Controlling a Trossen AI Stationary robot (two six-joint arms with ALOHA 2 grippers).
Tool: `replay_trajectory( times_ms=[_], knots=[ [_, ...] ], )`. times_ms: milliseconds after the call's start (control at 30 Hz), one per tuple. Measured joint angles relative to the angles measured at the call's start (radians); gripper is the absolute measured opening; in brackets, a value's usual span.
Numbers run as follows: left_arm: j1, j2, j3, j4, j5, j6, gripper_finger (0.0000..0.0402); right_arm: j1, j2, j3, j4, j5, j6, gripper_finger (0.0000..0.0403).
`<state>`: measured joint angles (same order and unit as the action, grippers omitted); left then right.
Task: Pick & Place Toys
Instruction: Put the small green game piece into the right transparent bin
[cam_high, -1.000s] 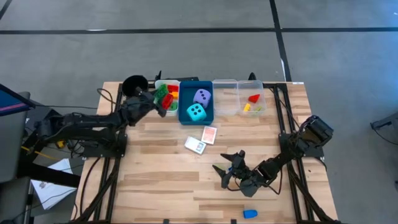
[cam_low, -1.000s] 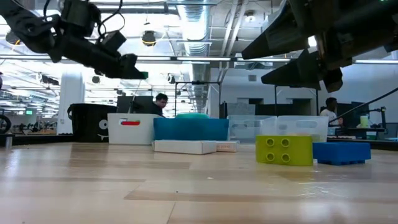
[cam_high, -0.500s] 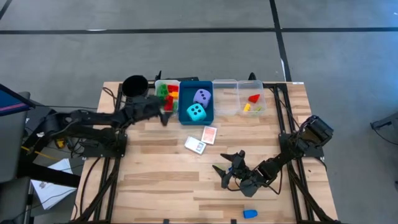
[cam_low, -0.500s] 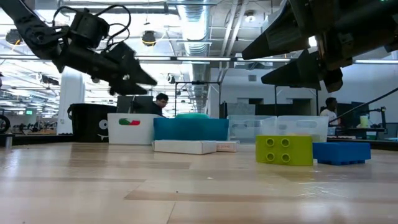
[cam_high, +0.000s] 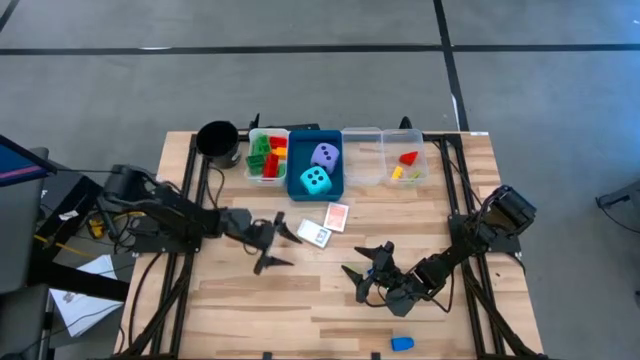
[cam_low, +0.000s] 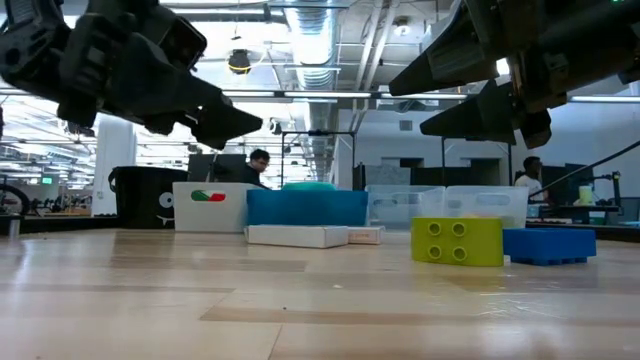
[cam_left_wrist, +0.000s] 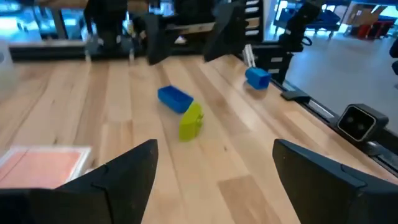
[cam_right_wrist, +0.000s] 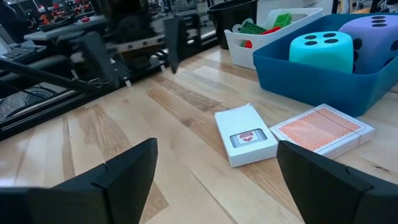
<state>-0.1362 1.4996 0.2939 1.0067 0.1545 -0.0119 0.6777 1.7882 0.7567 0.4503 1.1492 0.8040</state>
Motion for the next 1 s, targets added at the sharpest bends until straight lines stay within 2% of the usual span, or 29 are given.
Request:
replay_trajectory(
  times_ms=[167,467,633,700,767,900,1000],
  knots=[
    [-0.043,0.138,0.014,0.146,-0.077,0.000,0.0308,0.000,0.000,0.000,0.000,0.000,0.000,0.0324],
    [-0.024,0.340,0.155,0.157,-0.083,-0.004,0.0308,0.000,0.000,0.000,-0.002,0.000,0.000,0.0324],
    [-0.024,0.377,0.202,0.159,-0.083,0.008,0.0308,0.001,0.000,0.000,-0.011,-0.001,0.000,0.0324],
    [-0.024,0.357,0.200,0.122,-0.133,0.014,0.0308,0.002,0.000,0.000,-0.014,-0.001,0.000,0.0324],
    [-0.025,0.299,0.196,0.024,-0.236,0.081,0.0308,0.003,0.000,0.000,-0.016,-0.004,0.000,0.0324],
    [-0.025,0.077,0.184,-0.280,-0.521,0.190,0.0309,0.003,0.000,0.000,-0.016,-0.031,0.001,0.0324],
    [-0.024,-0.131,0.181,-0.459,-0.637,0.183,0.0310,0.002,0.000,0.000,-0.010,-0.032,0.006,0.0324]
  ],
)
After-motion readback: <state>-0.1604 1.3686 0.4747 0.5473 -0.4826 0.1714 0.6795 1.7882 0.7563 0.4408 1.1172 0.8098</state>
